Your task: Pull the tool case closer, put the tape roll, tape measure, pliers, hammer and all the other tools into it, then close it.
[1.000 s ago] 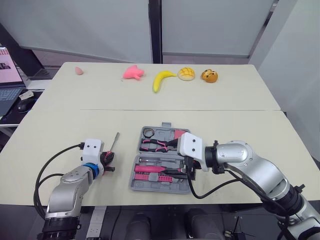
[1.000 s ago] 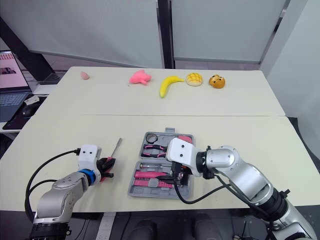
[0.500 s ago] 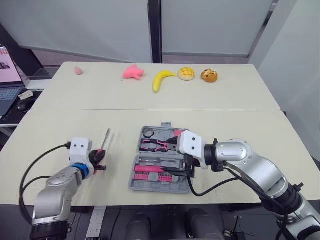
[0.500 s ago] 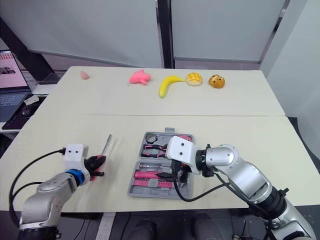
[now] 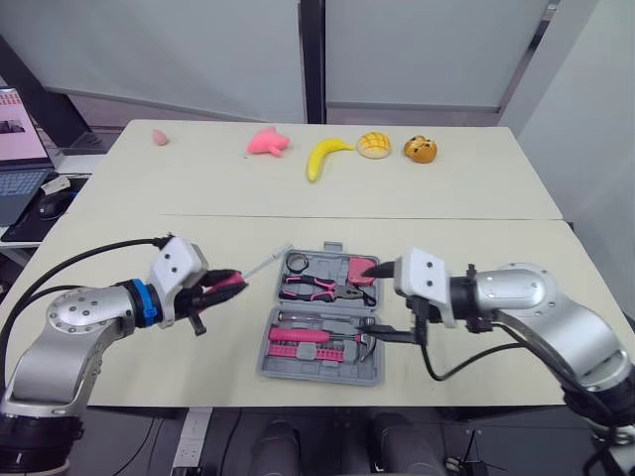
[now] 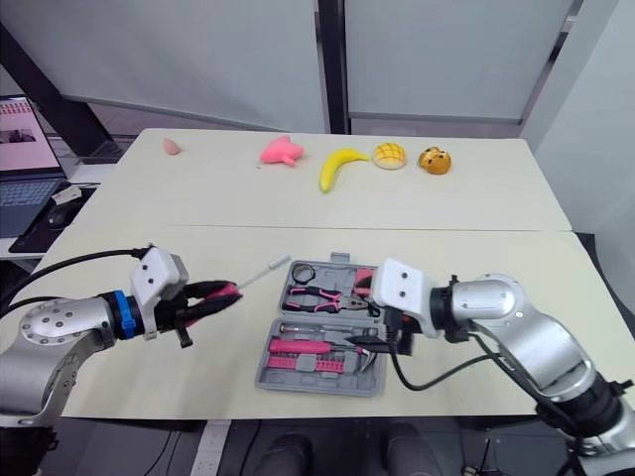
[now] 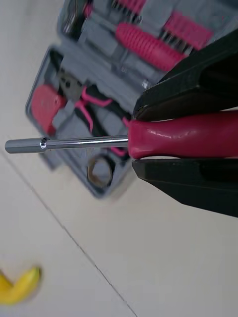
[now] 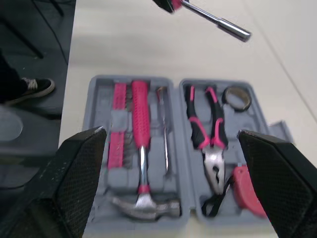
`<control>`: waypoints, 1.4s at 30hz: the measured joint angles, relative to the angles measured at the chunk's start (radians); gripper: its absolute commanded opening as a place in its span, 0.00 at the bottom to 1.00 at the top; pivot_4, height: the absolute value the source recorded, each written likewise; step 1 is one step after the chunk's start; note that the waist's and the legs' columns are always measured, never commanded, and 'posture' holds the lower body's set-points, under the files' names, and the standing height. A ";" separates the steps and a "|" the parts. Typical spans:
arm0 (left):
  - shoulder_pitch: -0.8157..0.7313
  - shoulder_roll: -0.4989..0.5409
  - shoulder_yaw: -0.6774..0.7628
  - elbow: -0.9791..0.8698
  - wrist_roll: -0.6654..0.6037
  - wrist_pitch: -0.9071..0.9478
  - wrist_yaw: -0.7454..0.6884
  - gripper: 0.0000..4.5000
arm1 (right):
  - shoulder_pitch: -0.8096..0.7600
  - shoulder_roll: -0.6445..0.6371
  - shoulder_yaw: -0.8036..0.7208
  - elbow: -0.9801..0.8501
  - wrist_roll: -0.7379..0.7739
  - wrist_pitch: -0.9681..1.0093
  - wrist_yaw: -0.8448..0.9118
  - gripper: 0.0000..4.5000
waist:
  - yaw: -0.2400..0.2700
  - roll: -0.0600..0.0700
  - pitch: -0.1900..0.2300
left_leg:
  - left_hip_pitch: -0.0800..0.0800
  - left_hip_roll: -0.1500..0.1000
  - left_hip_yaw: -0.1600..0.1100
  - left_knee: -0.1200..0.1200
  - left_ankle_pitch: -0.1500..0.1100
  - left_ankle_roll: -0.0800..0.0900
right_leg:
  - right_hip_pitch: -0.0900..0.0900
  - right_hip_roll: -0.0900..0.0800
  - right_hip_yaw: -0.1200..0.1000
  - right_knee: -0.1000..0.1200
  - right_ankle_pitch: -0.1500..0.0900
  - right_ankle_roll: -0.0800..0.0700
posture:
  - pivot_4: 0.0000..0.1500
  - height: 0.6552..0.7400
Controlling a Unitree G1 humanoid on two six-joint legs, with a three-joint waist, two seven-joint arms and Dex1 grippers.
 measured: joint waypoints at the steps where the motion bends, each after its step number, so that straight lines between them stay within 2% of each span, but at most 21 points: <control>1: -0.006 0.019 -0.029 -0.005 0.002 -0.006 -0.041 0.16 | 0.014 -0.023 -0.017 -0.010 0.014 0.009 0.010 1.00 | 0.000 0.000 0.000 | 0.000 0.000 0.000 0.000 0.000 0.000 | 0.000 0.000 0.000 0.000 0.000 0.000 | 1.00 0.83; 10: -0.075 0.050 -0.234 -0.100 0.068 -0.007 -0.169 0.16 | 0.118 -0.112 -0.058 -0.102 0.072 0.054 0.030 1.00 | -0.004 0.001 0.002 | 0.000 0.000 0.001 0.001 0.000 0.000 | 0.000 0.000 0.001 0.000 -0.002 0.005 | 1.00 0.83; 15: -0.143 0.036 -0.359 -0.148 0.138 0.041 -0.168 0.16 | 0.150 -0.139 -0.068 -0.124 0.084 0.058 0.029 1.00 | -0.001 0.001 0.002 | -0.001 0.000 0.001 0.002 0.000 0.000 | 0.000 0.001 0.001 0.000 -0.002 0.005 | 1.00 0.83; 22: -0.158 0.022 -0.478 -0.166 0.249 0.076 -0.147 0.16 | 0.172 -0.156 -0.068 -0.126 0.081 0.055 0.025 1.00 | -0.001 0.001 0.002 | -0.001 0.000 0.000 0.002 0.000 0.000 | 0.000 0.001 0.001 0.001 -0.002 0.005 | 1.00 0.83; 29: -0.168 -0.061 -0.547 -0.075 0.348 0.050 -0.097 0.16 | 0.173 -0.156 -0.063 -0.127 0.076 0.053 0.014 1.00 | 0.000 0.001 0.002 | -0.002 0.000 0.000 0.005 0.000 0.000 | 0.000 0.001 0.001 0.001 -0.002 0.006 | 1.00 0.83; 42: -0.199 -0.147 -0.573 -0.001 0.385 -0.014 -0.102 0.16 | 0.151 -0.161 -0.039 -0.127 0.062 0.060 0.014 1.00 | 0.011 0.002 0.002 | -0.002 -0.001 0.000 0.006 0.000 0.000 | 0.002 0.001 0.002 0.001 -0.001 0.007 | 1.00 0.83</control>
